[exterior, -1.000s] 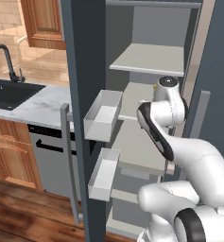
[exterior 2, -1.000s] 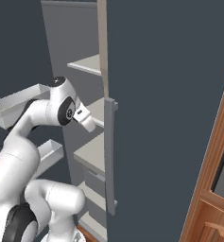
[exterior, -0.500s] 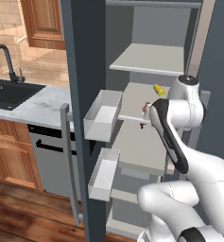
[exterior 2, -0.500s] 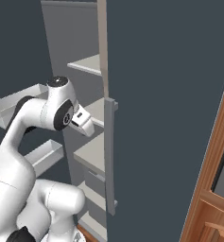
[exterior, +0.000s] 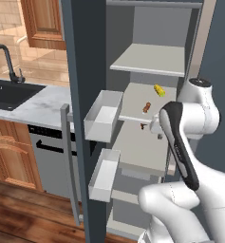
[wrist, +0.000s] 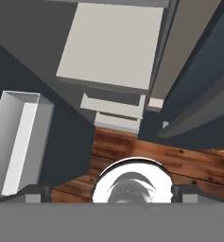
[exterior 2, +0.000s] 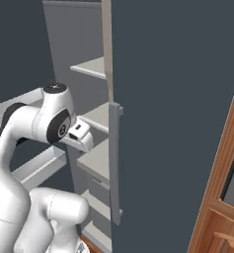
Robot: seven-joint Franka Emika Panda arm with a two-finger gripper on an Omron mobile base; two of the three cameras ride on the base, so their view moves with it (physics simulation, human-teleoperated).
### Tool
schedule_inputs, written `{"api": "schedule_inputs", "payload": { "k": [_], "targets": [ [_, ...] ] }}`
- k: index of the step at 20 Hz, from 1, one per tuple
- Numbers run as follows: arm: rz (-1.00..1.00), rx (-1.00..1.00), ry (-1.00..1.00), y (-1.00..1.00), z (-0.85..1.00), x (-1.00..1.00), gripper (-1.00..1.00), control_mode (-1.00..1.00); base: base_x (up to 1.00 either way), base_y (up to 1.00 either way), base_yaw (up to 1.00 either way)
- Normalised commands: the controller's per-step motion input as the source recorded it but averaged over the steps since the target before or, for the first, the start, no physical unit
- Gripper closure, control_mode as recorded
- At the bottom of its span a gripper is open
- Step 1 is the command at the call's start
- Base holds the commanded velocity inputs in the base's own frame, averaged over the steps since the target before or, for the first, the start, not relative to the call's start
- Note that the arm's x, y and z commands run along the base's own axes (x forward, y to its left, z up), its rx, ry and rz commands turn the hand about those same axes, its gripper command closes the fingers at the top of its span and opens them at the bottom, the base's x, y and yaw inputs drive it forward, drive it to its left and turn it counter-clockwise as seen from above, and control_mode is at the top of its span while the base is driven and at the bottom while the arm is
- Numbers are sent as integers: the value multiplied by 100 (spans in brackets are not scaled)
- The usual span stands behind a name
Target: Store the kebab skewer in the freezer for long-term storage. Close the freezer door after placing the cooked food.
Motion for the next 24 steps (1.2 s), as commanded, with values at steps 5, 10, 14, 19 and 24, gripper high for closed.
{"api": "schedule_inputs", "payload": {
  "k": [5,10,14,19,24],
  "targets": [
    [3,-5,12,15,-15,-37,-100,-100,0,0,0],
    [2,-9,9,2,-47,-2,-100,-100,0,0,0],
    [4,-5,10,0,-49,0,-100,-100,0,0,0],
    [4,-2,10,-1,-36,0,-100,-100,0,0,0],
    [1,0,0,0,-1,0,-100,-100,0,0,0]
  ]
}}
